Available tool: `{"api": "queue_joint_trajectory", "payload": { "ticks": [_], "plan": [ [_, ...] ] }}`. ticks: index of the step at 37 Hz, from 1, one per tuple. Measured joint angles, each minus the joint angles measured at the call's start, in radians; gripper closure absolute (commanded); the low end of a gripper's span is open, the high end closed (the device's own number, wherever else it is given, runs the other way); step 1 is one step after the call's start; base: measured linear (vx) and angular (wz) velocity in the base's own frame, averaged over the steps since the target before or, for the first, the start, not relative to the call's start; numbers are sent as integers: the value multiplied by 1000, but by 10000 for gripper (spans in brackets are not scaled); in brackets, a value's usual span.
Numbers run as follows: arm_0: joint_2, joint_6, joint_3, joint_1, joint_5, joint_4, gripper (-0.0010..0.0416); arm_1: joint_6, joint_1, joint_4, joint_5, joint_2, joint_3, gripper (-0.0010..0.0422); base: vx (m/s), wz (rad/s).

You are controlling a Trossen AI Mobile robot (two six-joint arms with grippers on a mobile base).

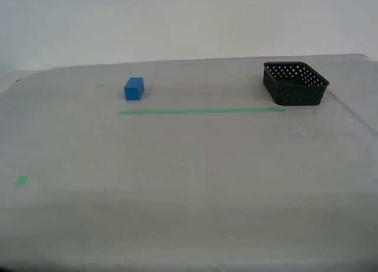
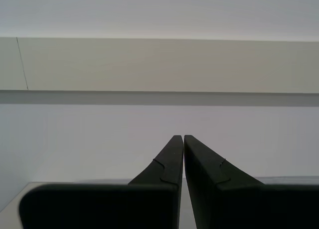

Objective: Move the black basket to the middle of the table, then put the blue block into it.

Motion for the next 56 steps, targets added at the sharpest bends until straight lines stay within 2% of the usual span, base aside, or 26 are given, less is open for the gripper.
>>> {"api": "queue_joint_trajectory", "payload": {
  "ticks": [45,56],
  "plan": [
    [0,0,7,0,0,-5,406,0,0,-8,0,0,0,412,0,0],
    [0,14,7,0,-1,-35,407,0,0,-8,0,0,0,412,0,0]
  ]
}}
